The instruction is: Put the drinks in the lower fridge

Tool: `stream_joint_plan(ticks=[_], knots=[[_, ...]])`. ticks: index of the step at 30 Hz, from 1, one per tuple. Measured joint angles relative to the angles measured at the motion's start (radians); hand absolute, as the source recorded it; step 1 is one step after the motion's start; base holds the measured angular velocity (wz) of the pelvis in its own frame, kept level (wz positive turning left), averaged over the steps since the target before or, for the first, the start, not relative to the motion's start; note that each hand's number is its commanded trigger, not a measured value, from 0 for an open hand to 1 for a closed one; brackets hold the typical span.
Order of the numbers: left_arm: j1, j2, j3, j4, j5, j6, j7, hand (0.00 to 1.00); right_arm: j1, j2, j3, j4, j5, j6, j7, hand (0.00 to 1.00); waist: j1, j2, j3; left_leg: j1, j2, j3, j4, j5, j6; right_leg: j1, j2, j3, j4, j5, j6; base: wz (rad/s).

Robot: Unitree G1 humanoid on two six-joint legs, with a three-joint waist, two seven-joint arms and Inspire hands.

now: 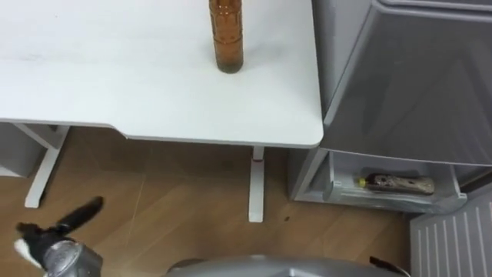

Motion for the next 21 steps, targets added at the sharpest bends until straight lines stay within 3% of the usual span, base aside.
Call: stream_joint_plan(ticks=[1, 3, 8, 12, 16, 21], knots=[[0.001, 0.001, 0.002, -0.035, 0.0, -0.01, 0.027, 0.0, 0.001, 0.0, 0.001, 0.0, -0.007, -0.001, 0.0, 0.0, 0.005, 0.0, -0.0002, 0.001, 0.0, 0.0, 0.0, 0.0, 0.0, 0.0, 0.0, 0.001, 0.001, 0.0, 0.0, -0.03], [0.001, 0.002, 0.004, -0.152, -0.019, -0.065, 0.112, 0.0, 0.003, 0.0, 0.0, 0.0, -0.022, -0.003, -0.002, 0.0, 0.015, -0.001, -0.0013, 0.003, -0.001, 0.0, -0.003, 0.0, 0.0, 0.0, 0.0, 0.001, 0.002, 0.0, 0.0, -0.02], [0.006, 0.003, 0.005, -0.36, 0.012, -0.082, 0.194, 0.0, 0.018, 0.004, -0.044, 0.0, -0.044, -0.025, 0.01, 0.0, 0.005, 0.0, -0.0026, 0.003, -0.002, -0.019, 0.0, 0.0, 0.0, 0.013, 0.0, -0.015, 0.0, 0.001, -0.001, 0.09], [0.01, 0.011, -0.019, -0.502, 0.122, -0.106, 0.2, 0.0, 0.023, 0.004, -0.05, 0.0, -0.05, -0.033, 0.023, 0.0, -0.01, 0.004, -0.0028, 0.001, -0.003, -0.031, -0.001, 0.0, 0.0, 0.018, 0.001, -0.025, -0.004, 0.001, -0.001, 0.08], [0.01, 0.02, -0.044, -0.593, 0.153, -0.113, 0.186, 0.0, 0.024, 0.004, -0.048, 0.002, -0.047, -0.041, 0.035, 0.0, -0.015, 0.003, -0.0032, 0.003, -0.003, -0.031, -0.001, 0.0, 0.0, 0.022, 0.002, -0.024, -0.012, 0.002, -0.003, 0.0], [0.009, 0.027, -0.076, -0.694, 0.331, -0.116, 0.142, 0.0, 0.02, 0.006, -0.049, 0.027, -0.048, -0.054, 0.064, 0.0, -0.042, -0.004, 0.001, 0.003, -0.002, -0.035, 0.007, -0.002, -0.003, 0.033, 0.006, -0.021, -0.02, 0.003, -0.004, 0.04]])
